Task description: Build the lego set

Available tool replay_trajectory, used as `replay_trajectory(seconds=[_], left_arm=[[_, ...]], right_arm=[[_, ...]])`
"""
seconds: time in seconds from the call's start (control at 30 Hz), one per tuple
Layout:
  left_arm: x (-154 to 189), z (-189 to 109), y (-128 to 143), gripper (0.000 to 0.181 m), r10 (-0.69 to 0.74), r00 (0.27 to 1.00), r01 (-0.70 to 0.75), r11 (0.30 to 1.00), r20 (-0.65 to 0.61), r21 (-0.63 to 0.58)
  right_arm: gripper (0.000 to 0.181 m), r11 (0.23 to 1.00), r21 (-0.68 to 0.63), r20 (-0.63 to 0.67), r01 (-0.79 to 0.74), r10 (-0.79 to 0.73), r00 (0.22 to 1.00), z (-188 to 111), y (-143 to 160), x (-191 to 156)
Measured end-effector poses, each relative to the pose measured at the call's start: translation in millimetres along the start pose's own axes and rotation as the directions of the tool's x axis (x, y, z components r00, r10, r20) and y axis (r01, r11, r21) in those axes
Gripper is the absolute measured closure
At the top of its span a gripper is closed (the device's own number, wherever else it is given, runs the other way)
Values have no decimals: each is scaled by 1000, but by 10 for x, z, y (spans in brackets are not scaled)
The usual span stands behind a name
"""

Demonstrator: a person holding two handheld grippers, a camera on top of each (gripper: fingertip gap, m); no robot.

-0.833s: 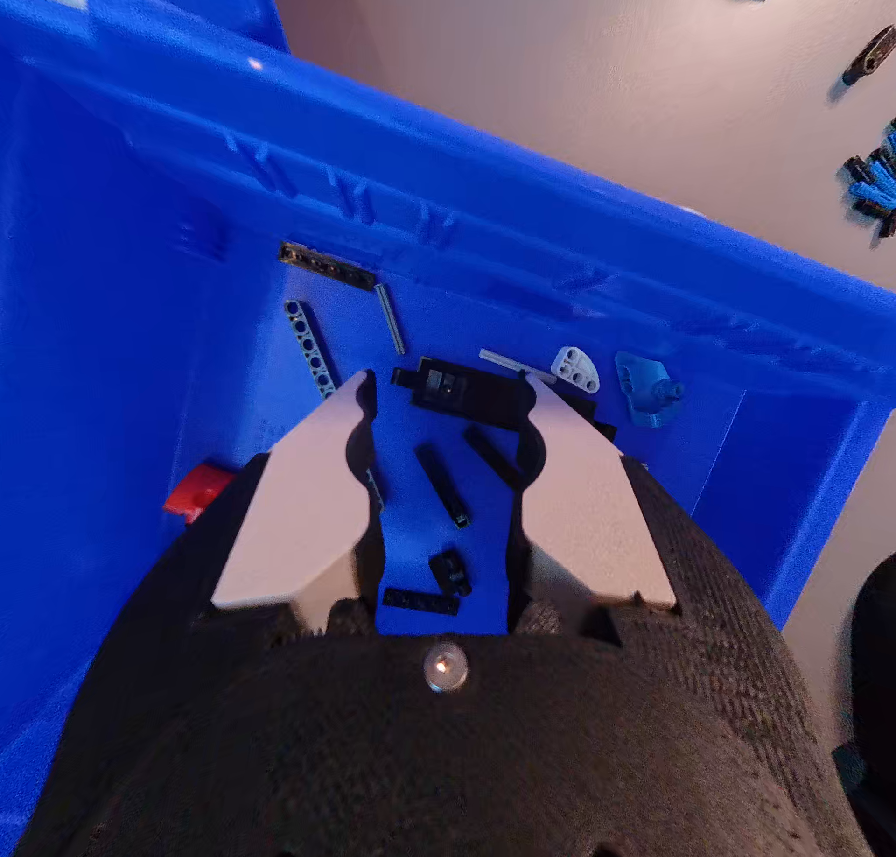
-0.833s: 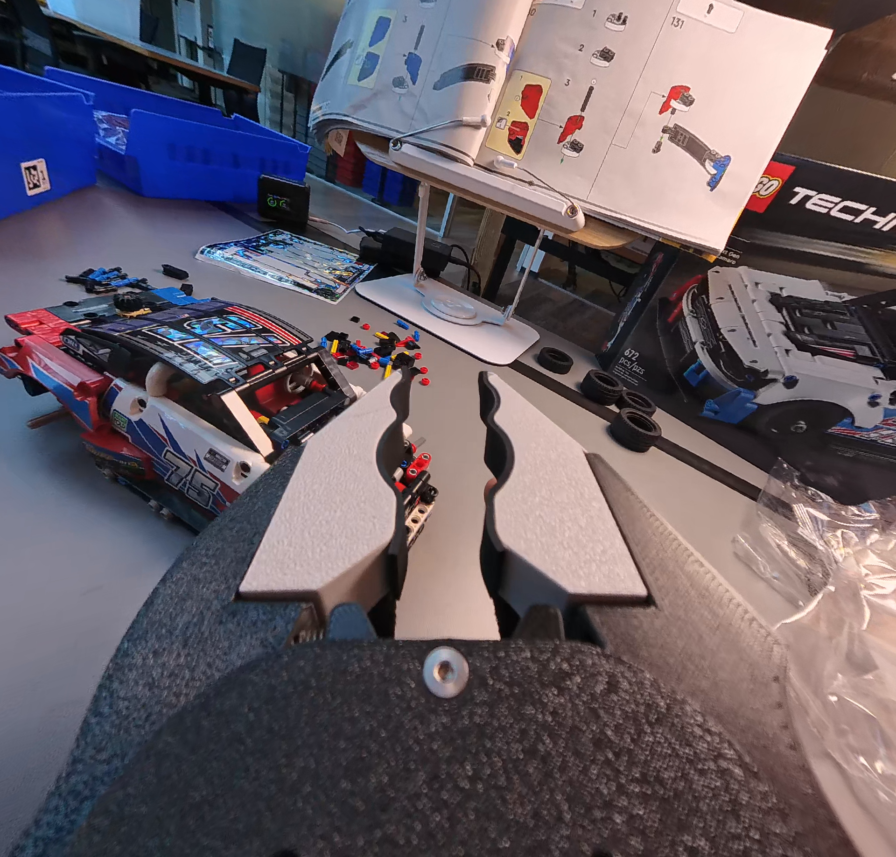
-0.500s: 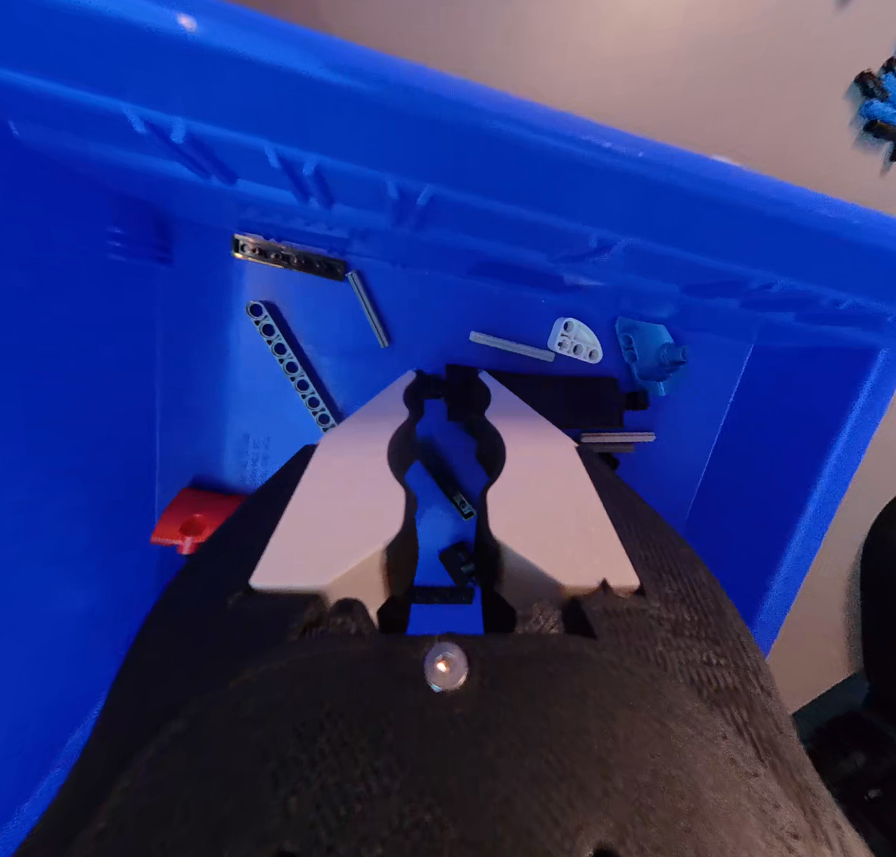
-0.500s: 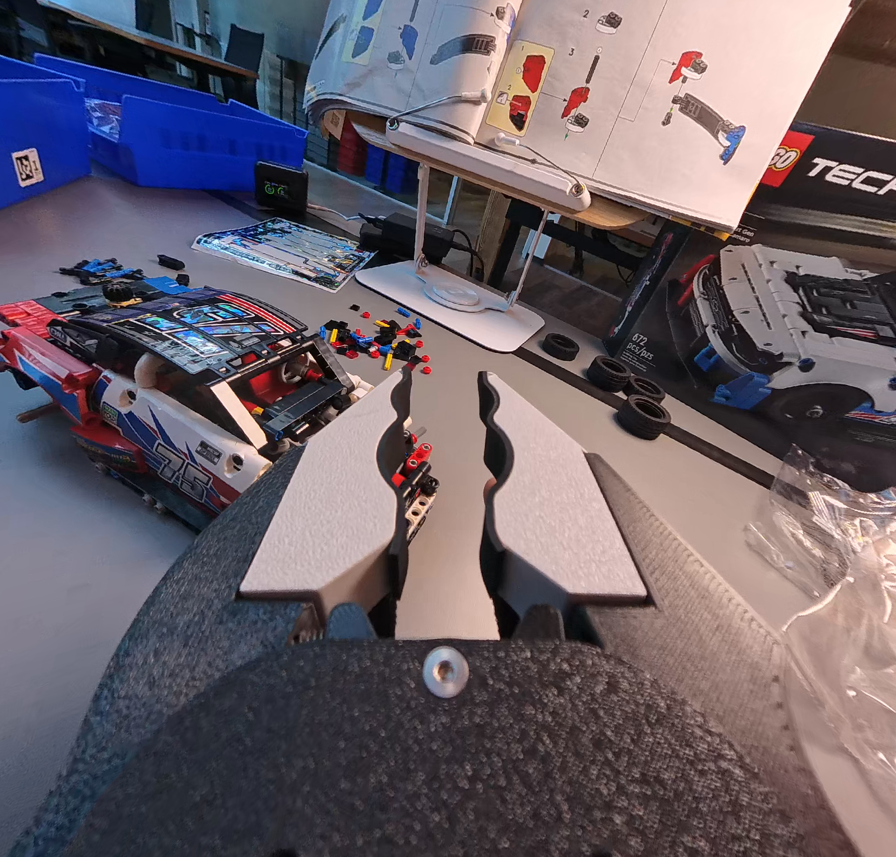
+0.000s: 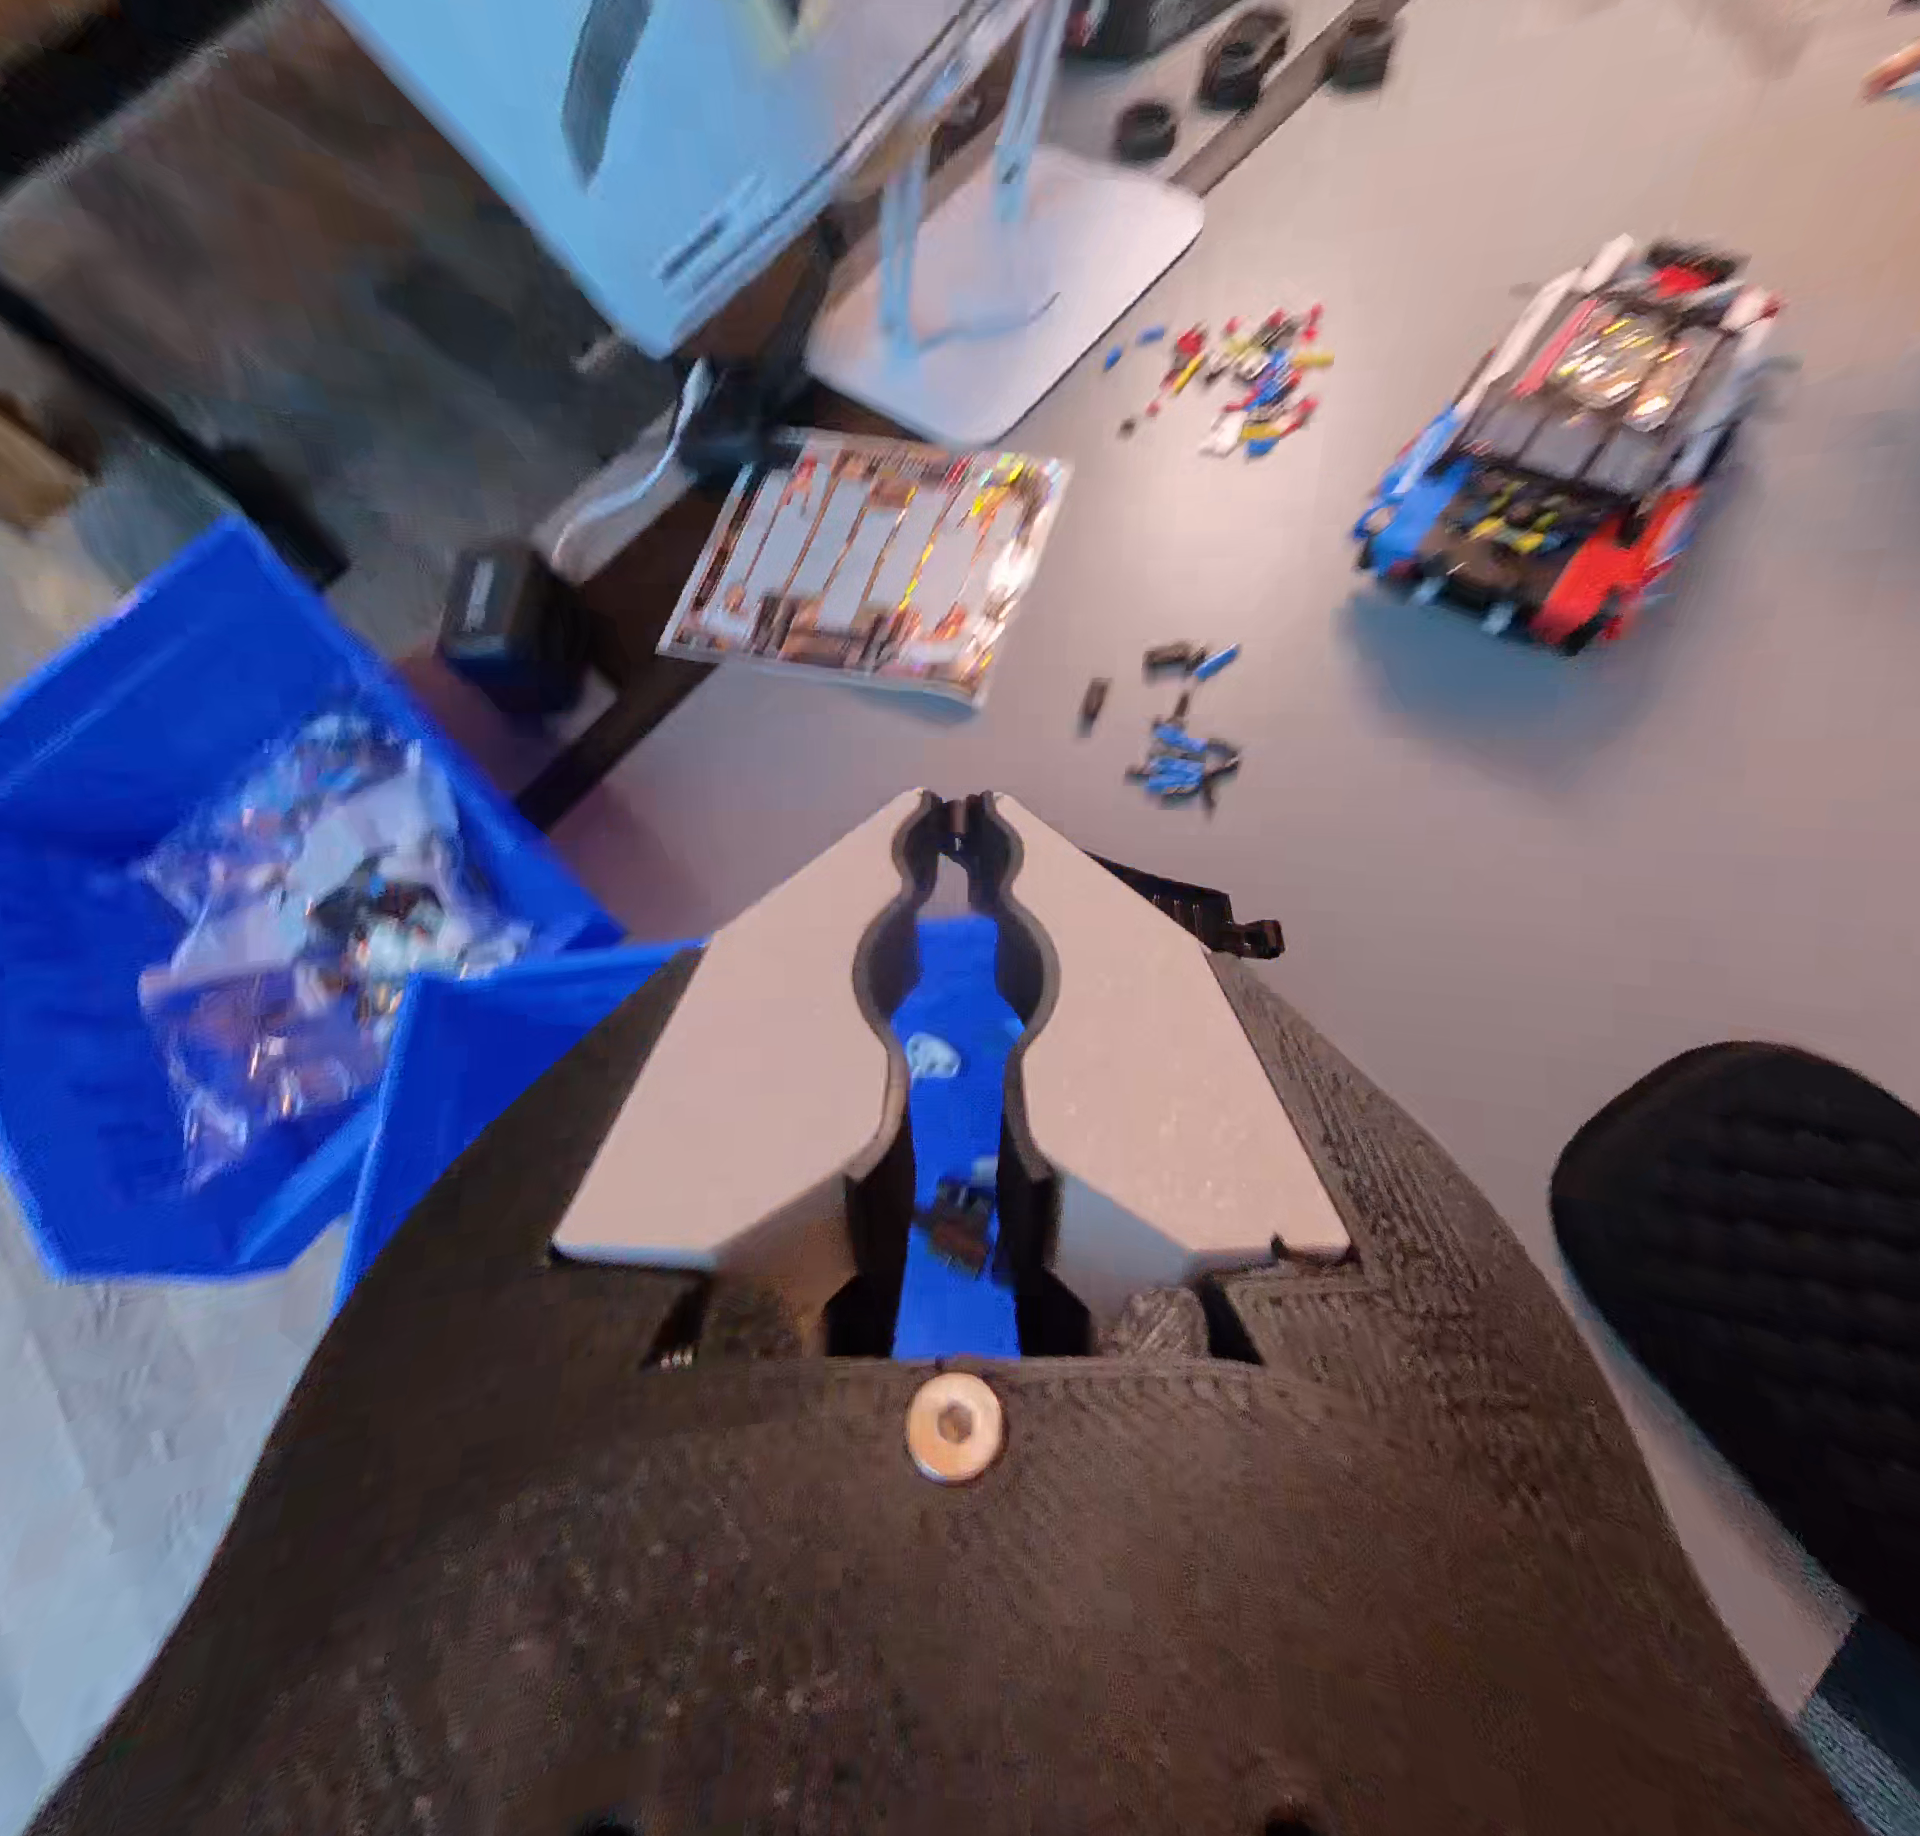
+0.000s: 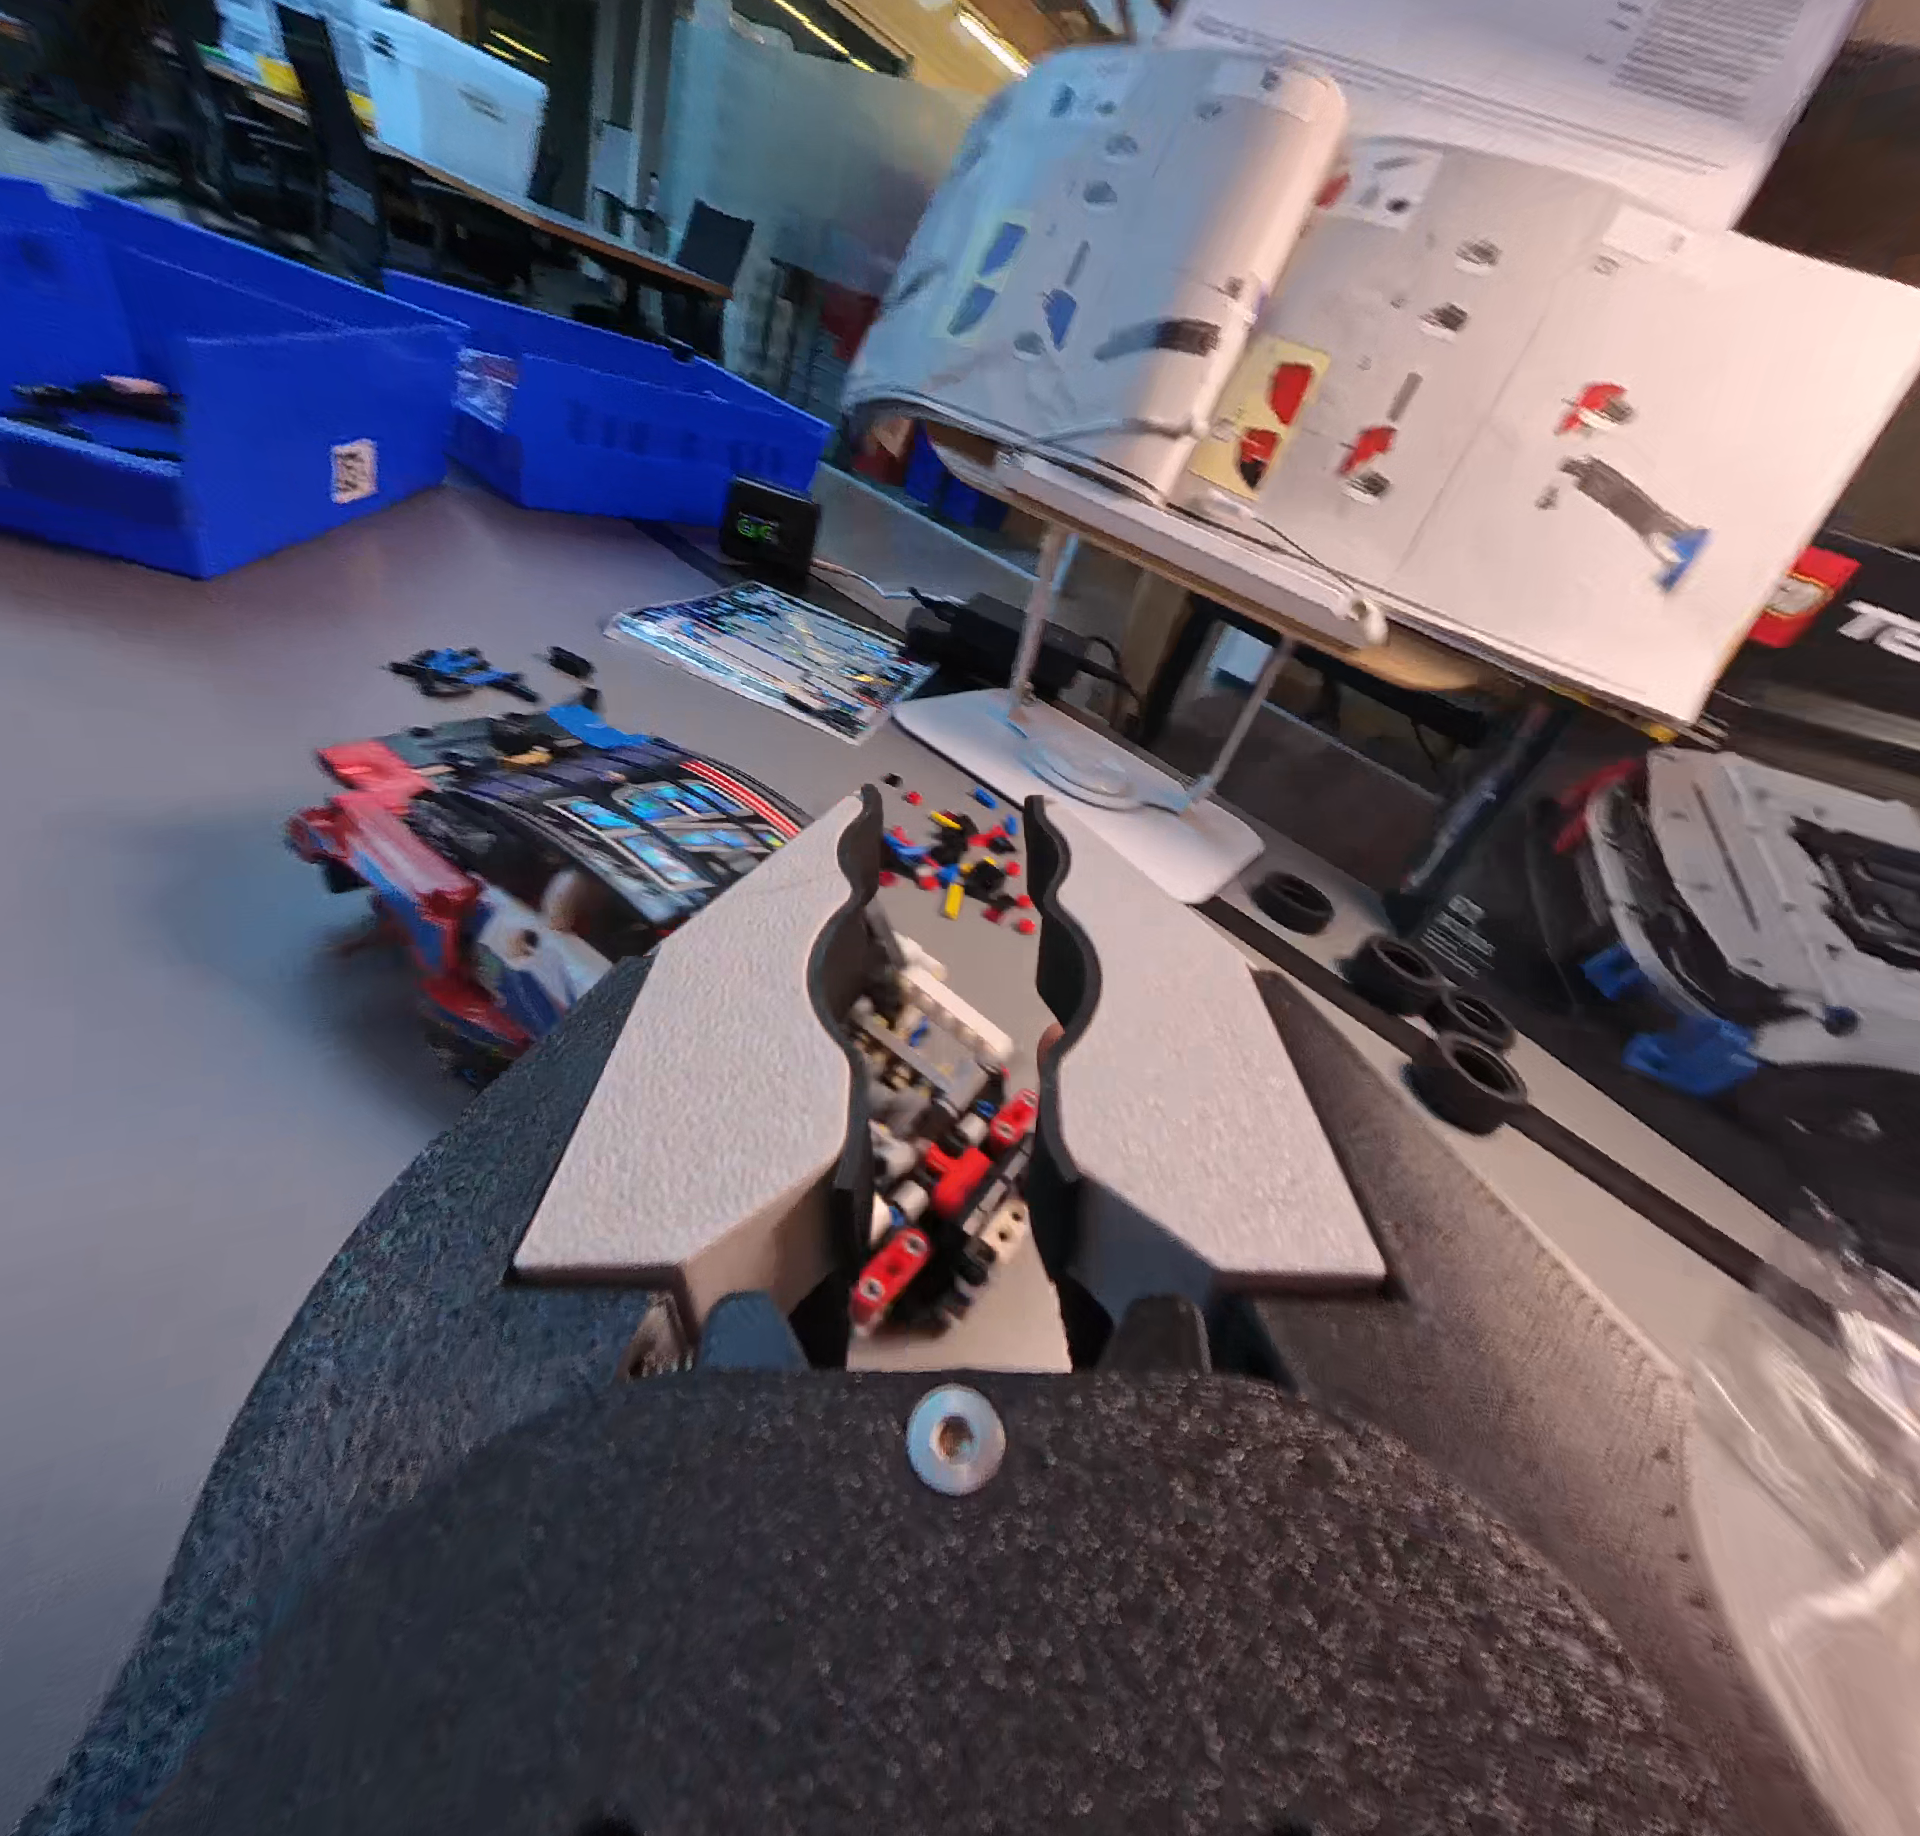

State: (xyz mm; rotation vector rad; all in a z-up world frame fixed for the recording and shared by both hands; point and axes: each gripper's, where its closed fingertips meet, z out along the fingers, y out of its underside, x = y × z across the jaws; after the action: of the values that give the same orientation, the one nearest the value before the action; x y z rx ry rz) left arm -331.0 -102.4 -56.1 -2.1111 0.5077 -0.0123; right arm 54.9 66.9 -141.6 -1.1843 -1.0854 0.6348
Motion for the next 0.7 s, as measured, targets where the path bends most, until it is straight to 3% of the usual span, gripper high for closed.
replay_trajectory(seconds=[0.03,0.17,0.3,0.37,0.43,0.47,0.6,0.7], left_arm=[[253,31,-181,177,40,999,-38,997,-21,69],[1413,447,-616,177,116,981,-61,946,-156,318],[2312,1009,-730,177,115,953,32,881,-279,472],[2523,1213,-736,177,121,954,39,857,-274,514],[2639,1308,-729,177,103,950,80,835,-296,545],[2686,1327,-706,177,109,946,84,826,-304,557],[2847,1418,-490,175,170,921,55,833,-350,551],[2860,1572,-341,160,67,876,179,874,-478,451]], right_arm=[[156,1000,10,81,-13,12,997,26,-119,-180],[144,989,-48,453,-139,146,879,71,-573,-1030],[125,984,-147,545,-99,164,822,151,-665,-1473],[132,975,-212,539,-70,176,824,190,-550,-1518],[170,960,-277,531,-35,183,828,177,-374,-1509],[175,961,-276,544,-22,175,820,145,-327,-1523],[181,969,-225,519,107,26,854,90,-150,-1402],[181,884,-238,479,403,-254,840,70,182,-1243]])
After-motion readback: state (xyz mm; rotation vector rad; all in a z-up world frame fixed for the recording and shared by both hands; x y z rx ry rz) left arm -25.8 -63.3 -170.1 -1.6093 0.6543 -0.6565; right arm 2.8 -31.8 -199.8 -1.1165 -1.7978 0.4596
